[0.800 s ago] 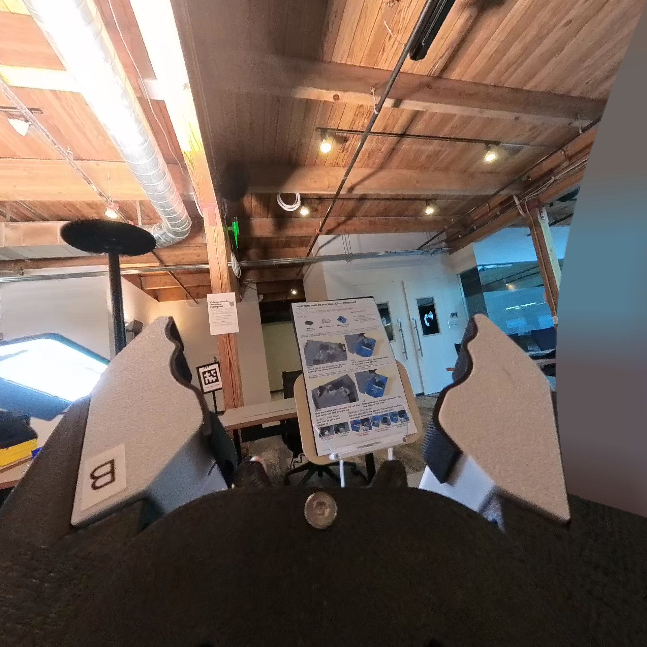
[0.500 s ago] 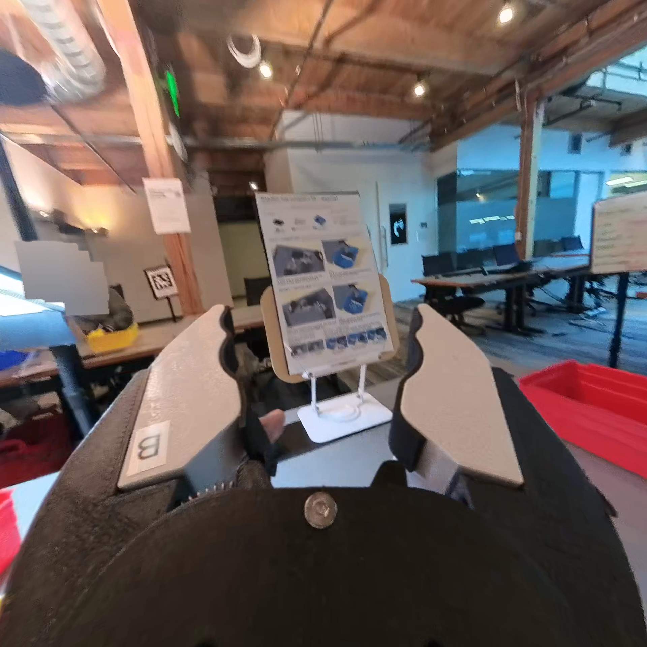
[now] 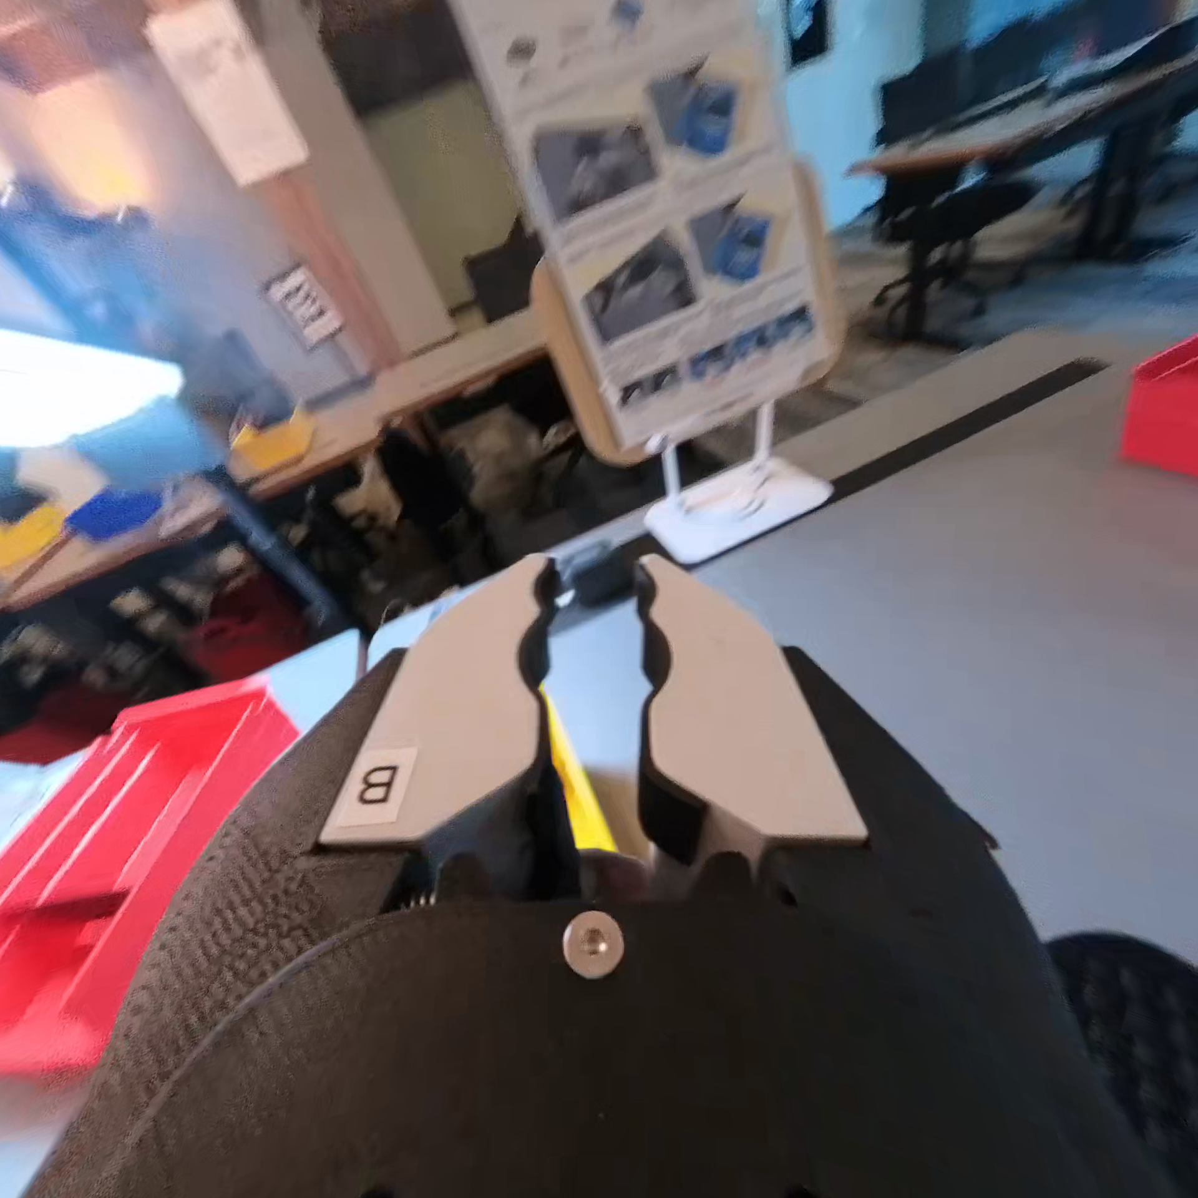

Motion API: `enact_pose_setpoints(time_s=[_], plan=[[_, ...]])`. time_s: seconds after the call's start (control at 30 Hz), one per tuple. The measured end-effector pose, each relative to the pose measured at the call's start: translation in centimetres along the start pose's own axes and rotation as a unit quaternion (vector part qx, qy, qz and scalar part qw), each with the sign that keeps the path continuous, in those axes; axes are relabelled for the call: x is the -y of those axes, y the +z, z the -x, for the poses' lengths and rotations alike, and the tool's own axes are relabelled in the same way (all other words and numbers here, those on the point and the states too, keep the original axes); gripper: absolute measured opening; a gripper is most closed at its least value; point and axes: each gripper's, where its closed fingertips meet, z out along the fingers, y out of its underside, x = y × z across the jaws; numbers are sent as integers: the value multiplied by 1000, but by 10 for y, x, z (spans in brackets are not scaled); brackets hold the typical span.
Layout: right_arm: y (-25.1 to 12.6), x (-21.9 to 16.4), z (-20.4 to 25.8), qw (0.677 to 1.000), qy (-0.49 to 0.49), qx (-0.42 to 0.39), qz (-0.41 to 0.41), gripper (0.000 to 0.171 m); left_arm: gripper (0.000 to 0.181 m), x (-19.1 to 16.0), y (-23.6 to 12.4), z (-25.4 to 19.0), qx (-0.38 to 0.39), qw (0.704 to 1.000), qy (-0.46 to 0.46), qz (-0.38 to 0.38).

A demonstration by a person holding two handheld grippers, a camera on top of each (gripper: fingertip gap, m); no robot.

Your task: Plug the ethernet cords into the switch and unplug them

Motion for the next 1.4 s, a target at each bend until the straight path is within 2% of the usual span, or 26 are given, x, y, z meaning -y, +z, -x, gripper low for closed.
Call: enact_pose_setpoints(time_s=[0.07,0.13,0.17,0.2,0.3,0.37,0.67,0.87,0.93,0.97,1.0,1.23,1.4], plan=[[-4,-43,10,999,35,28,15,43,54,-48,-19,26,37,996,-34,69],[-3,-82,19,994,84,63,10,94,79,-97,-36,44,60,987,-84,126],[-1,-99,23,991,110,77,8,114,86,-120,-43,48,58,981,-108,148],[1,-113,24,988,131,85,2,123,93,-143,-50,50,56,974,-134,175],[6,-136,27,979,176,101,-29,124,114,-211,-66,54,54,941,-190,276],[11,-143,27,977,183,102,-24,123,120,-243,-73,57,64,924,-194,324],[24,-167,29,989,119,81,39,120,121,-308,-52,56,34,894,-215,391],[21,-162,22,990,121,66,20,116,122,-336,-46,53,35,875,-189,444],[20,-161,19,990,130,62,13,115,115,-345,-46,52,37,869,-175,461],[19,-160,17,989,133,59,9,114,113,-348,-47,53,40,868,-168,465],[18,-159,16,989,136,57,5,113,102,-347,-47,56,47,870,-165,461],[18,-158,13,989,137,48,-3,111,101,-328,-51,62,65,892,-150,422],[18,-159,13,990,132,44,0,109,101,-292,-51,78,85,912,-131,380]])
